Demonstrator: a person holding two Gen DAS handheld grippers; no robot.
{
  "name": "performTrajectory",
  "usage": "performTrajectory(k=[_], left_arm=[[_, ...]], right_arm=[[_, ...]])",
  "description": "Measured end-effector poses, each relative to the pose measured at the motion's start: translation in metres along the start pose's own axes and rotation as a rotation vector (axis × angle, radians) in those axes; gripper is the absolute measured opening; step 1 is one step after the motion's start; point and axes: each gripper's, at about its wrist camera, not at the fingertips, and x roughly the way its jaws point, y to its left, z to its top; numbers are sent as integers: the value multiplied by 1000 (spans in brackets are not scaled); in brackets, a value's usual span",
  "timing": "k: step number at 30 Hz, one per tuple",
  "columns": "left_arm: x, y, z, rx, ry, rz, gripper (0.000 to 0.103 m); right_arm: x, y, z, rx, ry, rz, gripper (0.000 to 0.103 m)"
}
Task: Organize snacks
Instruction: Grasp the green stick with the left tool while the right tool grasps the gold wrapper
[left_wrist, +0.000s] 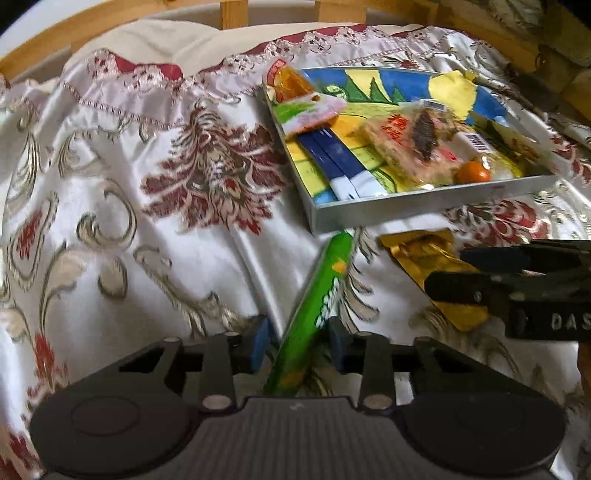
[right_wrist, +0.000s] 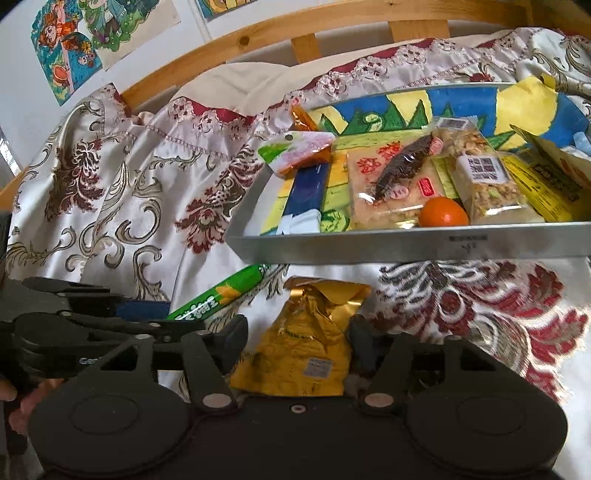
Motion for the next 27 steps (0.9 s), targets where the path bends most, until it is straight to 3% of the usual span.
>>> performTrajectory(k=[3, 7, 12, 21, 27], left_arm=[[5, -3, 2, 22, -18, 17, 41], [4, -7, 0, 32, -19, 30, 32], [-8, -3, -4, -45, 35, 4, 20], [-36, -7, -21, -250, 130, -105, 19], [-55, -40, -38, -292, 166, -112, 18]], right_arm=[[11, 2, -1, -30, -2, -23, 64], [14, 10, -5, -114, 5, -81, 55], [1, 14, -12, -141, 15, -90, 52], [-41, 14, -39, -234, 99, -71, 43], [-71, 12, -60, -254, 133, -39, 43]])
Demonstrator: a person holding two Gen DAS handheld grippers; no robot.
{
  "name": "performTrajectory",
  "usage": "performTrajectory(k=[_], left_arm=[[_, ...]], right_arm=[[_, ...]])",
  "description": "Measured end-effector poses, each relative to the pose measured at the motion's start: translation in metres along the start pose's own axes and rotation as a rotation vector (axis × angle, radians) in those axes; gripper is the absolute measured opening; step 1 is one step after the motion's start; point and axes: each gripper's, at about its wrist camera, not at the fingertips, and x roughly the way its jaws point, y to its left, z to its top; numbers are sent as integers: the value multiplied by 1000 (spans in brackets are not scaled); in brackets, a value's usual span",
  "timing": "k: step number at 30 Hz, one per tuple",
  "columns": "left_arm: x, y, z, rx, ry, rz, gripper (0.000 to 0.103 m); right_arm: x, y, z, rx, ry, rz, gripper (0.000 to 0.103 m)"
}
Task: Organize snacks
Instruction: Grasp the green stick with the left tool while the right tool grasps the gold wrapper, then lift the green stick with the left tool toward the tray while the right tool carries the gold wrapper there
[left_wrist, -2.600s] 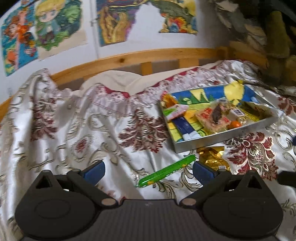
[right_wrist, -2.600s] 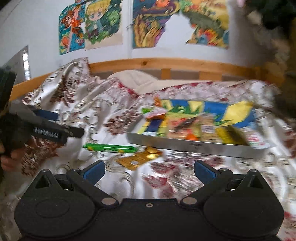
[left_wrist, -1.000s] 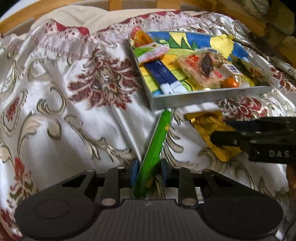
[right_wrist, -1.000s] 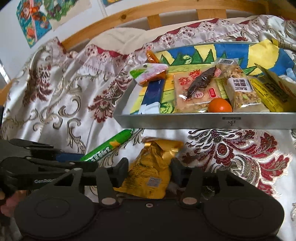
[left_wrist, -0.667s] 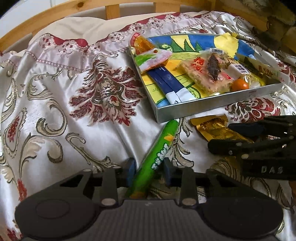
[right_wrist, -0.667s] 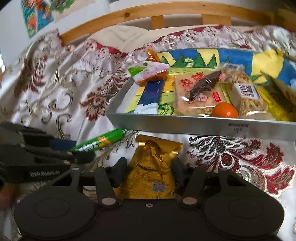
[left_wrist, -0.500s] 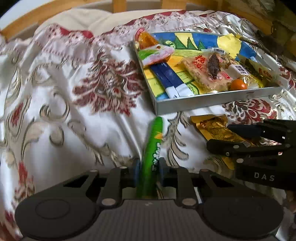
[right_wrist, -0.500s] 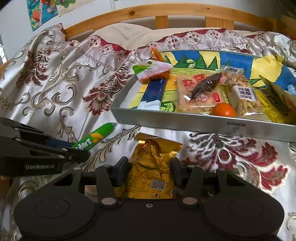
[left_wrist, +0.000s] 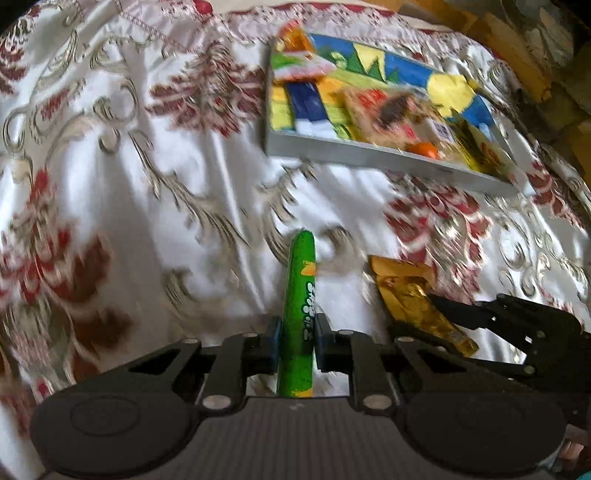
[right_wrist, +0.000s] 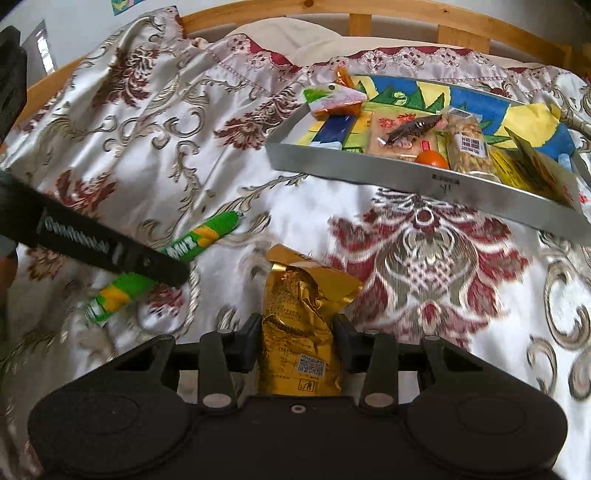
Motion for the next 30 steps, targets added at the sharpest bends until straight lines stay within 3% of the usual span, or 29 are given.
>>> performTrajectory(k=[9, 14, 22, 30], left_arm=[[-22, -40, -41, 2, -12, 16, 18], [-37, -53, -54, 2, -40, -35, 18], [-68, -75, -69, 48, -182, -31, 18], [-95, -87, -72, 80, -337, -72, 18]], right_arm=[[-55, -7, -24, 31, -24, 16, 43], [-87, -13, -37, 68, -99, 9, 43], [-135, -17, -53, 95, -290, -56, 43], [-157, -25, -54, 97, -446, -105, 43]])
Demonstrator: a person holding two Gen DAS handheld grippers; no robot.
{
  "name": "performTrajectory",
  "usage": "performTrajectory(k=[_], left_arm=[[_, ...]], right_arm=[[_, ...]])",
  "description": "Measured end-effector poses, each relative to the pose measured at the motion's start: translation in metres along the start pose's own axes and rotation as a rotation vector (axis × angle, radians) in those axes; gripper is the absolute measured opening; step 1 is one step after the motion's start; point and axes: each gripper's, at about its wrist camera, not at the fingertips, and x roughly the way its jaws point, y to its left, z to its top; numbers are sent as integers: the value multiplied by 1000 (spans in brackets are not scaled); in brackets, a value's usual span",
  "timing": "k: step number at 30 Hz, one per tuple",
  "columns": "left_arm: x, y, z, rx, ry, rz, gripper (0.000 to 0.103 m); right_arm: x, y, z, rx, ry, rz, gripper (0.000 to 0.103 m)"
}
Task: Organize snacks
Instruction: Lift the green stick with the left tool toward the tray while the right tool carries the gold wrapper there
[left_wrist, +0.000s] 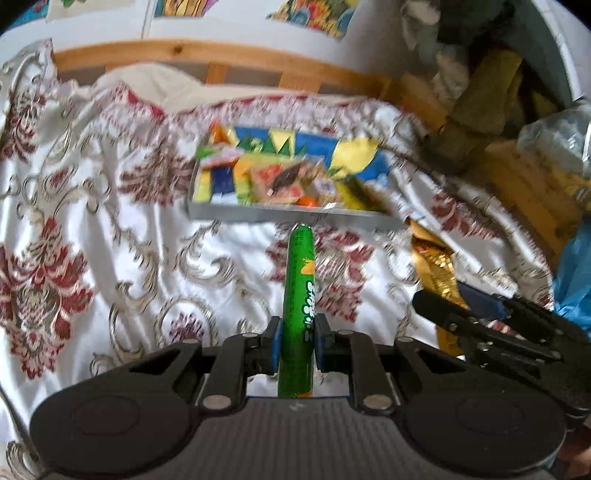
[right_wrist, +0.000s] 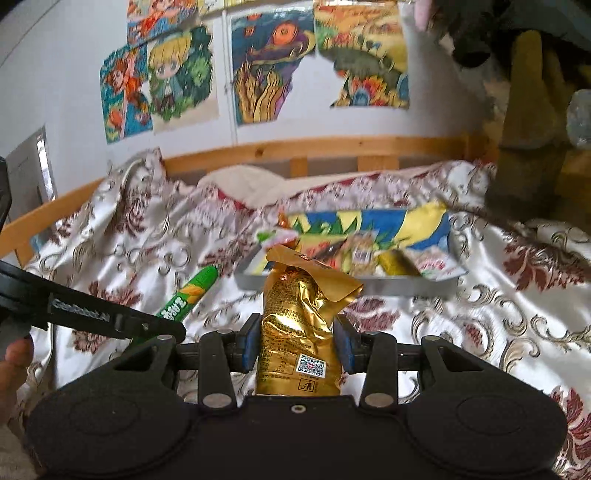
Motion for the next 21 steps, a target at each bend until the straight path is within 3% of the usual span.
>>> performTrajectory(k=[6, 21], left_arm=[[-12, -5, 6, 8, -108, -23, 18], [-11, -5, 13, 8, -204, -7, 18]], right_arm=[[-1, -2, 2, -3, -52, -22, 43], [4, -3, 5, 36, -76, -12, 44]])
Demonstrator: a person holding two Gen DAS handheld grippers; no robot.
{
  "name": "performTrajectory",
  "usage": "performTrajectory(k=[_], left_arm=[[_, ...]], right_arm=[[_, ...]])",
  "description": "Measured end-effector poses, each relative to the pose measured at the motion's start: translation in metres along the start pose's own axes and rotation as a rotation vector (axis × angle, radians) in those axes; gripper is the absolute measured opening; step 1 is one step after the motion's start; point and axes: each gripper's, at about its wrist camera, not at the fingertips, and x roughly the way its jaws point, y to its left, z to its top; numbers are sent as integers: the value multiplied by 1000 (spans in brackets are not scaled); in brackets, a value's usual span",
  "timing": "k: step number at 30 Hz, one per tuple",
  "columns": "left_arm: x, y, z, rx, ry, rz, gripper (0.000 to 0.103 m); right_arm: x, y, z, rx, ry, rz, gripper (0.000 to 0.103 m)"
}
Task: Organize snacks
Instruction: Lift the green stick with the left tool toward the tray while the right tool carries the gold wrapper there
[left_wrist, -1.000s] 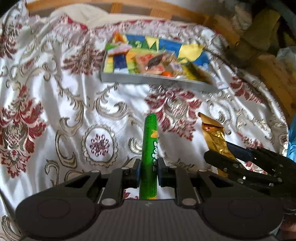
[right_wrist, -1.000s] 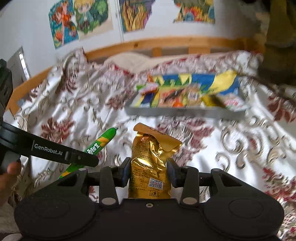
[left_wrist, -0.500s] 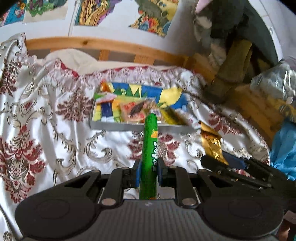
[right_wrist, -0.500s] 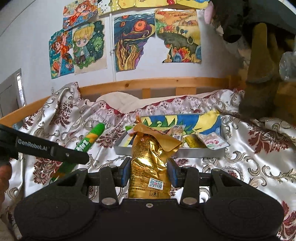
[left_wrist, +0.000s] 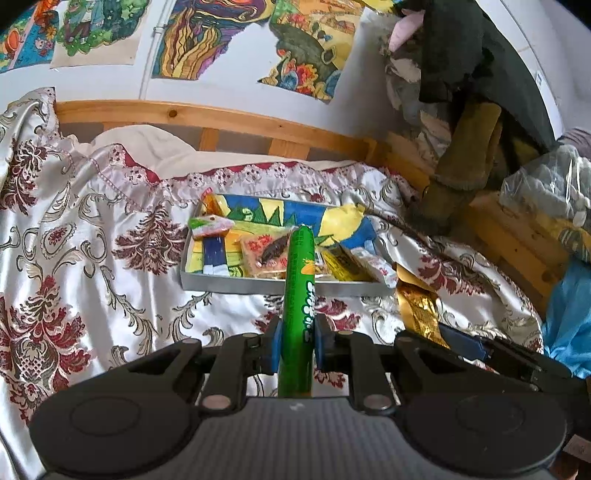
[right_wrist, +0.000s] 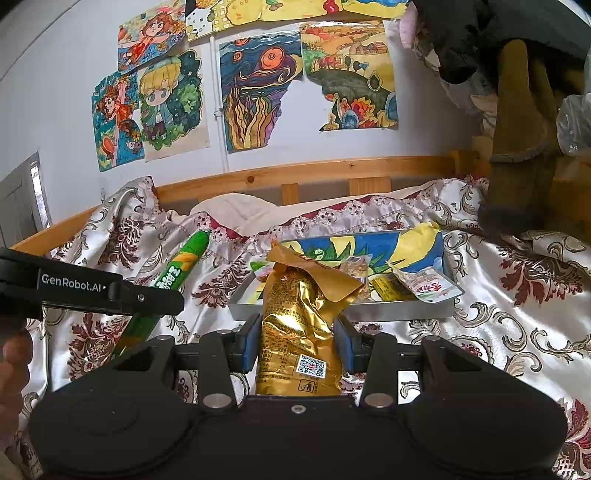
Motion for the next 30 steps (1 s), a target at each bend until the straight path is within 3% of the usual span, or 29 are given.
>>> performTrajectory(k=[15, 30], left_arm=[[29, 17, 40, -81, -112, 33, 18], [142, 62, 85, -152, -146, 91, 18]], right_arm=[[30, -8, 30, -42, -106, -27, 44], [149, -24, 55, -51, -114, -67, 44]])
